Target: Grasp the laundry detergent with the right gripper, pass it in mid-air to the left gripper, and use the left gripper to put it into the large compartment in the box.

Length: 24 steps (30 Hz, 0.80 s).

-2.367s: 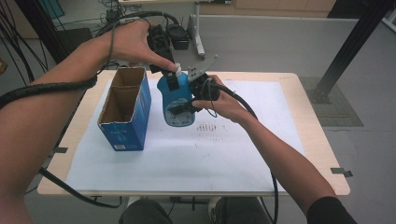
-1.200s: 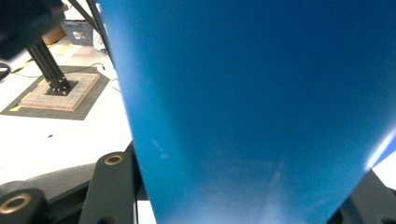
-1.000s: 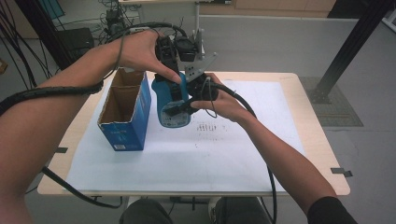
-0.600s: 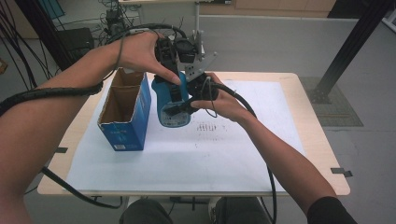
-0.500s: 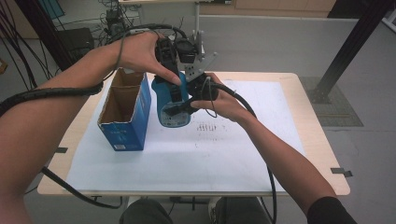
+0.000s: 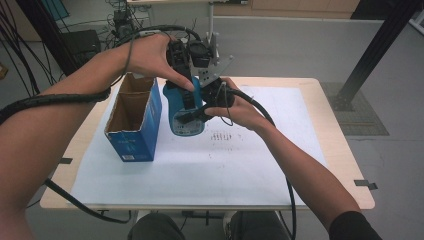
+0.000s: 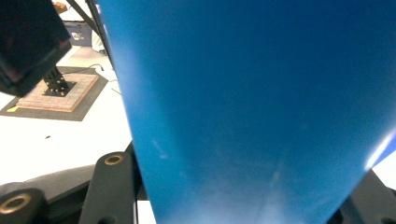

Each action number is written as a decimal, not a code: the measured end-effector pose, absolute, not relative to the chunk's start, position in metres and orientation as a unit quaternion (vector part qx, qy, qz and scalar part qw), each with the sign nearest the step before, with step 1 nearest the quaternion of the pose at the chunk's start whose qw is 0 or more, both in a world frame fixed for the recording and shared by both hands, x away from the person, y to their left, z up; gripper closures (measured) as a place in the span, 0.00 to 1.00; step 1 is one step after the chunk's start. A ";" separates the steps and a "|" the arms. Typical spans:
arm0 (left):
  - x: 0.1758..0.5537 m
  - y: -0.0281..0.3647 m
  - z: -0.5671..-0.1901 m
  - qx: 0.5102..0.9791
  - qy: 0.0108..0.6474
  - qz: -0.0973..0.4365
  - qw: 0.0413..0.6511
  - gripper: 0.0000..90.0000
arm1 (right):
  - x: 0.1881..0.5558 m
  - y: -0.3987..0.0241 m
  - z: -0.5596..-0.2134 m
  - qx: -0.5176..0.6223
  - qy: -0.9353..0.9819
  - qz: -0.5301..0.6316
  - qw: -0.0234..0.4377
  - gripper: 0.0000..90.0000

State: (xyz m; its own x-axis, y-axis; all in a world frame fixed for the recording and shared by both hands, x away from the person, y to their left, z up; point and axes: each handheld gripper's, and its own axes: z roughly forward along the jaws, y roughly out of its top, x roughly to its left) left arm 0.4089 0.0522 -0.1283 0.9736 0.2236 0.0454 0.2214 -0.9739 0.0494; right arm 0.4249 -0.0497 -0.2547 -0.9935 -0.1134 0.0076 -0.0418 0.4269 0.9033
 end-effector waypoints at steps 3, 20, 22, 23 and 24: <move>0.409 0.052 -0.128 0.993 0.110 0.026 0.023 0.06 | 0.425 -0.050 -0.255 0.046 -0.844 -0.534 0.035 0.49; 0.407 0.051 -0.125 0.993 0.109 0.030 0.026 0.06 | 0.425 -0.050 -0.255 0.040 -0.846 -0.530 0.034 0.49; 0.406 0.051 -0.125 0.993 0.109 0.029 0.026 0.06 | 0.425 -0.051 -0.255 0.039 -0.846 -0.531 0.035 0.49; 0.406 0.051 -0.124 0.993 0.109 0.030 0.025 0.06 | 0.425 -0.051 -0.255 0.039 -0.846 -0.531 0.034 0.49; 0.406 0.051 -0.124 0.993 0.109 0.029 0.026 0.06 | 0.425 -0.051 -0.255 0.039 -0.846 -0.531 0.034 0.49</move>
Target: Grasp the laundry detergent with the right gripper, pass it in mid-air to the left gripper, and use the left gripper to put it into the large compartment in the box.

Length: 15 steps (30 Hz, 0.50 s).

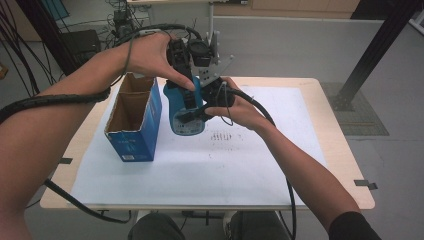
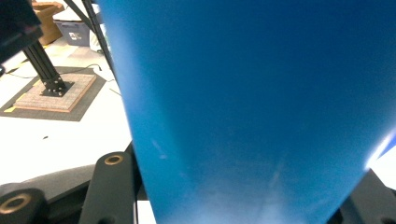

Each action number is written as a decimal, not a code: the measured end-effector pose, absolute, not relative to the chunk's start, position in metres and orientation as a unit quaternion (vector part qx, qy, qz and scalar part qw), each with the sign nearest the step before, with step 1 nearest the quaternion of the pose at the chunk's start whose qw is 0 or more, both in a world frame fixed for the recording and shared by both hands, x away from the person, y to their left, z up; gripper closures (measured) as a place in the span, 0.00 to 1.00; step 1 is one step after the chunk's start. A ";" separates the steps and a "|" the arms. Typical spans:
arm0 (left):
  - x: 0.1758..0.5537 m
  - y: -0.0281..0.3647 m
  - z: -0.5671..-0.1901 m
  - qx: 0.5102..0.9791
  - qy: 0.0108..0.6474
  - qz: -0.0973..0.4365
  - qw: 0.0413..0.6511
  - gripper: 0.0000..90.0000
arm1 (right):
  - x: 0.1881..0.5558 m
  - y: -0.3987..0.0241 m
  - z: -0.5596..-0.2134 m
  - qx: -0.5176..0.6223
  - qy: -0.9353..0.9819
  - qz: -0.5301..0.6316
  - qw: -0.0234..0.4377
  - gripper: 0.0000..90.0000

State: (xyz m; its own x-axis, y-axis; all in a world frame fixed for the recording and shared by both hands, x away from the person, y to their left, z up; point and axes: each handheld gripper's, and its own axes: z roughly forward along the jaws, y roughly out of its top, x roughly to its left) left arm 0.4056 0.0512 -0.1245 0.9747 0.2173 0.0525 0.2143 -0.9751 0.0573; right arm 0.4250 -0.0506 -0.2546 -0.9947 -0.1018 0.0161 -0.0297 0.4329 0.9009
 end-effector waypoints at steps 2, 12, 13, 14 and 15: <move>0.405 0.051 -0.124 0.993 0.109 0.031 0.026 0.06 | 0.425 -0.051 -0.255 0.039 -0.846 -0.531 0.034 0.49; 0.405 0.051 -0.123 0.993 0.107 0.033 0.025 0.06 | 0.425 -0.051 -0.254 0.039 -0.846 -0.531 0.033 0.49; 0.405 0.051 -0.123 0.993 0.107 0.033 0.025 0.06 | 0.425 -0.051 -0.254 0.038 -0.845 -0.532 0.034 0.49; 0.405 0.051 -0.123 0.993 0.107 0.033 0.026 0.06 | 0.425 -0.052 -0.254 0.038 -0.845 -0.532 0.033 0.49; 0.405 0.051 -0.123 0.993 0.107 0.032 0.026 0.06 | 0.425 -0.052 -0.254 0.038 -0.846 -0.532 0.032 0.49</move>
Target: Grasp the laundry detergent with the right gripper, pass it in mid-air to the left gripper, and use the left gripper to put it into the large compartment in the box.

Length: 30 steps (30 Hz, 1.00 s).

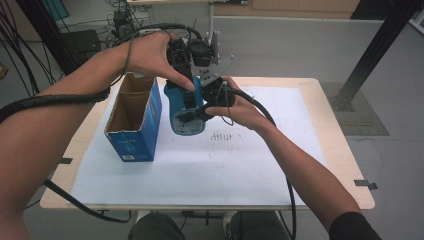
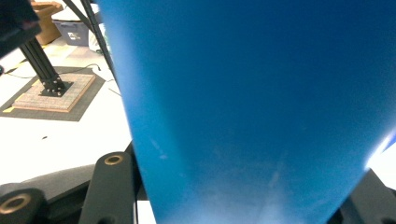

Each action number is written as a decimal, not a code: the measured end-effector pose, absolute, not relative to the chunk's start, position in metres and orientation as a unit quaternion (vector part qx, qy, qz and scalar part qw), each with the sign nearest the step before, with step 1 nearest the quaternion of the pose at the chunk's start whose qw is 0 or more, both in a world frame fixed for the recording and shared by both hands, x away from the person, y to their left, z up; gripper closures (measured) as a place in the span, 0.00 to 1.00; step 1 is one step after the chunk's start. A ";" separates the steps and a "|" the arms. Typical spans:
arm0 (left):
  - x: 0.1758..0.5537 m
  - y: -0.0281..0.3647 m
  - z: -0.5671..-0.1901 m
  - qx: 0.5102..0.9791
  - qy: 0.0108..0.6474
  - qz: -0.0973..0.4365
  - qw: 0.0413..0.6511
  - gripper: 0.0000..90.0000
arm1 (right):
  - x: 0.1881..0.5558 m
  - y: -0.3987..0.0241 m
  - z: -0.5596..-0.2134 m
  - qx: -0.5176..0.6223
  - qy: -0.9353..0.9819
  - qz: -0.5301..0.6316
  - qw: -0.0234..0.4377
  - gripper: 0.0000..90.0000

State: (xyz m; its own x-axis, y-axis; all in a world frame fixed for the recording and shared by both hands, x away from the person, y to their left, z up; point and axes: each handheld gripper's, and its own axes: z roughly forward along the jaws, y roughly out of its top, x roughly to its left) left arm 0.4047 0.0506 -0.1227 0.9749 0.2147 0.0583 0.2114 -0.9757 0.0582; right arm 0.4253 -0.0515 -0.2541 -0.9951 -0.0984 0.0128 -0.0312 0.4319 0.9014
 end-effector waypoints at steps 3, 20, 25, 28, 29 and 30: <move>0.405 0.051 -0.123 0.993 0.108 0.033 0.025 0.06 | 0.426 -0.051 -0.254 0.038 -0.845 -0.533 0.031 0.49; 0.404 0.050 -0.123 0.994 0.105 0.033 0.024 0.06 | 0.426 -0.052 -0.254 0.037 -0.844 -0.534 0.030 0.49; 0.404 0.050 -0.123 0.994 0.105 0.035 0.027 0.06 | 0.426 -0.052 -0.253 0.037 -0.844 -0.535 0.032 0.49; 0.404 0.050 -0.123 0.993 0.105 0.035 0.028 0.06 | 0.426 -0.052 -0.254 0.038 -0.844 -0.534 0.030 0.49; 0.404 0.051 -0.123 0.993 0.105 0.035 0.027 0.06 | 0.426 -0.053 -0.254 0.038 -0.844 -0.534 0.029 0.49; 0.404 0.051 -0.123 0.993 0.105 0.036 0.028 0.06 | 0.426 -0.053 -0.253 0.036 -0.845 -0.533 0.029 0.49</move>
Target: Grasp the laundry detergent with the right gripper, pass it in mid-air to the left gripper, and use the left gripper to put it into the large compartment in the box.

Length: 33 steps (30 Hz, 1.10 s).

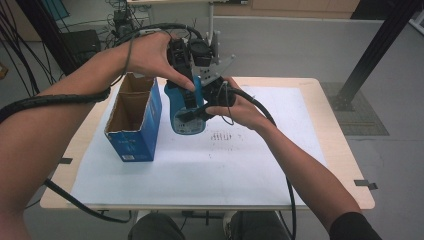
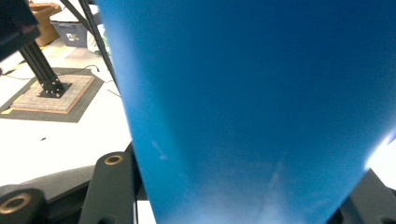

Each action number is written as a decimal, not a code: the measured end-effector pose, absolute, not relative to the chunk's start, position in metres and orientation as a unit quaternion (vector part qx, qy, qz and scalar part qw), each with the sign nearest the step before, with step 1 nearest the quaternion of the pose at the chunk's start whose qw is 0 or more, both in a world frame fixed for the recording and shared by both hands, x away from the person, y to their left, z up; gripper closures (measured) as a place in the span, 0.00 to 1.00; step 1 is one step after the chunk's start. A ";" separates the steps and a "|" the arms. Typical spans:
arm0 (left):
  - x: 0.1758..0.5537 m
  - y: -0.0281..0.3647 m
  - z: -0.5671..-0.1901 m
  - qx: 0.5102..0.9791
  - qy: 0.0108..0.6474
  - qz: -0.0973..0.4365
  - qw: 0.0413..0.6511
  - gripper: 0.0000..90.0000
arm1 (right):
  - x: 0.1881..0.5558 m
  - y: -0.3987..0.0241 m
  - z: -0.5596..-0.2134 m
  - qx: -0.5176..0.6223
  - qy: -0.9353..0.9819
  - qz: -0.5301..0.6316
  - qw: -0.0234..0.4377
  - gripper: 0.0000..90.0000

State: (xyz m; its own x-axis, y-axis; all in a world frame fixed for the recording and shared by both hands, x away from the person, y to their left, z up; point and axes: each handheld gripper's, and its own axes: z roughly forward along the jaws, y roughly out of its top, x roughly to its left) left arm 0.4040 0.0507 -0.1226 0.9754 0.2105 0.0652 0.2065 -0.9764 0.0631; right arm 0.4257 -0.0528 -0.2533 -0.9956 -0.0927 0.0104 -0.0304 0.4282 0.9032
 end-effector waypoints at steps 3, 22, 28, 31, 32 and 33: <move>0.403 0.051 -0.123 0.994 0.102 0.036 0.031 0.08 | 0.426 -0.053 -0.253 0.037 -0.845 -0.533 0.027 0.49; 0.403 0.053 -0.123 0.994 0.096 0.039 0.028 0.31 | 0.423 -0.052 -0.253 0.047 -0.847 -0.530 0.017 0.49; 0.403 0.054 -0.123 0.994 0.095 0.040 0.028 0.40 | 0.424 -0.051 -0.253 0.056 -0.848 -0.527 0.006 0.48; 0.403 0.054 -0.122 0.994 0.095 0.039 0.029 0.40 | 0.423 -0.052 -0.253 0.057 -0.848 -0.527 0.006 0.49; 0.403 0.054 -0.122 0.995 0.094 0.038 0.027 0.40 | 0.423 -0.051 -0.253 0.057 -0.848 -0.527 0.005 0.49; 0.403 0.054 -0.122 0.995 0.094 0.038 0.026 0.40 | 0.423 -0.051 -0.253 0.058 -0.848 -0.527 0.005 0.49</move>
State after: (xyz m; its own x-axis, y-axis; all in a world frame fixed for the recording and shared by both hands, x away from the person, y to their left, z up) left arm 0.4027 0.0540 -0.1220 0.9795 0.1886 0.0705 0.1846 -0.9810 0.0588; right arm 0.4231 -0.0512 -0.2529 -0.9932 -0.1036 -0.0531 -0.0935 0.4380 0.8941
